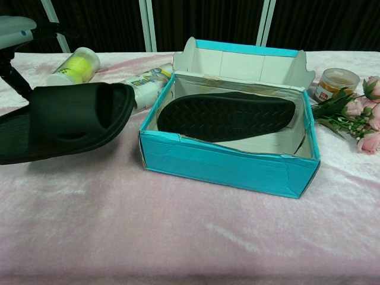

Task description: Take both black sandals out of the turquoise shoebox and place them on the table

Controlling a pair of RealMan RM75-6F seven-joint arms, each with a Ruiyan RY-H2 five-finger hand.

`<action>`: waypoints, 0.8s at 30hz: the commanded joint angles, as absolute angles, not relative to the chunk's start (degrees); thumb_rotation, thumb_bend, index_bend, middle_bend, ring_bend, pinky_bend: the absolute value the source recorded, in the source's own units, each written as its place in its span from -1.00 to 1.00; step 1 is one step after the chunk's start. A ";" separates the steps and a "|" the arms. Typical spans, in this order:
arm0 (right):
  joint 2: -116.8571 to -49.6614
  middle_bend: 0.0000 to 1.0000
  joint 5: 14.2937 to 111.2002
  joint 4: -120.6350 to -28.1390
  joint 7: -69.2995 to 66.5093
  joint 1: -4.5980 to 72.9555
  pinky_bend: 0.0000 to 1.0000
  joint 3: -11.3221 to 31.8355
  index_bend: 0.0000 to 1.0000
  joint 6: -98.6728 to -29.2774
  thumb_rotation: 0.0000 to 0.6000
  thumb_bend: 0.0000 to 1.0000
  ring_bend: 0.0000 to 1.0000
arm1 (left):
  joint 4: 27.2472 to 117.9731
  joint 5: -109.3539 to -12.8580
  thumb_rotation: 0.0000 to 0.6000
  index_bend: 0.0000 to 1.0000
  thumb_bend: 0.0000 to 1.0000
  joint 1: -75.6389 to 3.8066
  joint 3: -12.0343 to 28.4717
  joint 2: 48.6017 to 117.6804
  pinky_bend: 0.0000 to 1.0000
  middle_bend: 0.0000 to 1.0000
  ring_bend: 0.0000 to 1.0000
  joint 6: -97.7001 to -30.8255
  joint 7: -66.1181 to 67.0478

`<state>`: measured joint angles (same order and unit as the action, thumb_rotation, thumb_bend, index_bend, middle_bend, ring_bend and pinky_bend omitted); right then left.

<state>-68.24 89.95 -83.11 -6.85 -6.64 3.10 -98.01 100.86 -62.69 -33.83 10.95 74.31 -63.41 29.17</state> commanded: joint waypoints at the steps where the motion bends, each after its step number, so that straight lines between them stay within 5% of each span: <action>1: -68.32 -0.46 89.84 -82.88 -7.07 -6.75 -0.46 3.04 -0.37 -98.04 1.00 -0.51 -0.60 | 103.67 -58.24 1.00 -1.00 -1.00 -34.77 9.95 73.38 -1.00 -0.98 -1.00 -64.29 34.90; 24: -68.38 -0.46 89.98 -82.67 -7.46 -7.36 -0.46 2.86 -0.37 -98.82 1.00 -0.52 -0.60 | 107.99 -33.89 1.00 -1.00 -1.00 -43.47 5.07 74.67 -1.00 -1.00 -1.00 -63.93 55.91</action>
<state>-68.37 89.96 -82.68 -7.45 -7.35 2.86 -98.81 107.79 -33.54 -43.14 5.41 74.07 -64.19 56.67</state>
